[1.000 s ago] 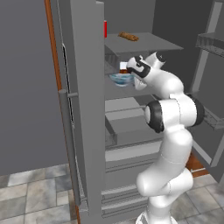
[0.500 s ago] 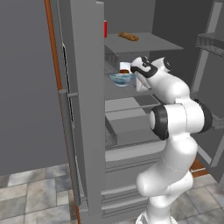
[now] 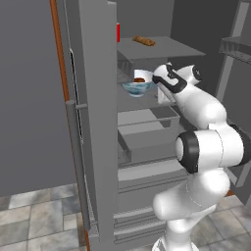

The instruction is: Pick the chicken drumstick and bell pepper from their plates and place them in the bowl. Then put the bowl in the fridge.

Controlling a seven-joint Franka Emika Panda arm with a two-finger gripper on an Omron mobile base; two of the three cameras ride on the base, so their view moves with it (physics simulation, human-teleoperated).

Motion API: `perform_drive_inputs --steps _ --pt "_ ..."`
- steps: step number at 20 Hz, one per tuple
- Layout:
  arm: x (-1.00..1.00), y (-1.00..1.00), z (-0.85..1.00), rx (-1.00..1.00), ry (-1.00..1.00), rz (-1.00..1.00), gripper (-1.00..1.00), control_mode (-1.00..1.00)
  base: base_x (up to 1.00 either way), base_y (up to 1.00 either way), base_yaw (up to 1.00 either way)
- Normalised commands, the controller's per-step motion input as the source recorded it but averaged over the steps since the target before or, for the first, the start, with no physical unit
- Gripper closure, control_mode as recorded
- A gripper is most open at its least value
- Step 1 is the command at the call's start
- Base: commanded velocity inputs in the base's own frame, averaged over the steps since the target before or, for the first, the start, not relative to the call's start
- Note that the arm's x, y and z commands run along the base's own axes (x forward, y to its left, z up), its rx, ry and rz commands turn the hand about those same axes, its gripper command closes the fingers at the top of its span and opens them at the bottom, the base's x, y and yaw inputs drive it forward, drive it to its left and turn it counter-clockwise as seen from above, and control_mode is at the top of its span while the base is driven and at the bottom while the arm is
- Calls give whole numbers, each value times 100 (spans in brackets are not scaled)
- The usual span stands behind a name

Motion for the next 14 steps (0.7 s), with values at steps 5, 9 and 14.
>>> perform_drive_inputs --steps 5,9,14 --pt "-71 -11 16 -13 -5 0 -100 -100 0 0 0" --pt "-77 -10 7 -20 -7 -1 -100 -100 0 0 0" --pt "-88 -14 0 -17 -11 -2 -100 -100 0 0 0"
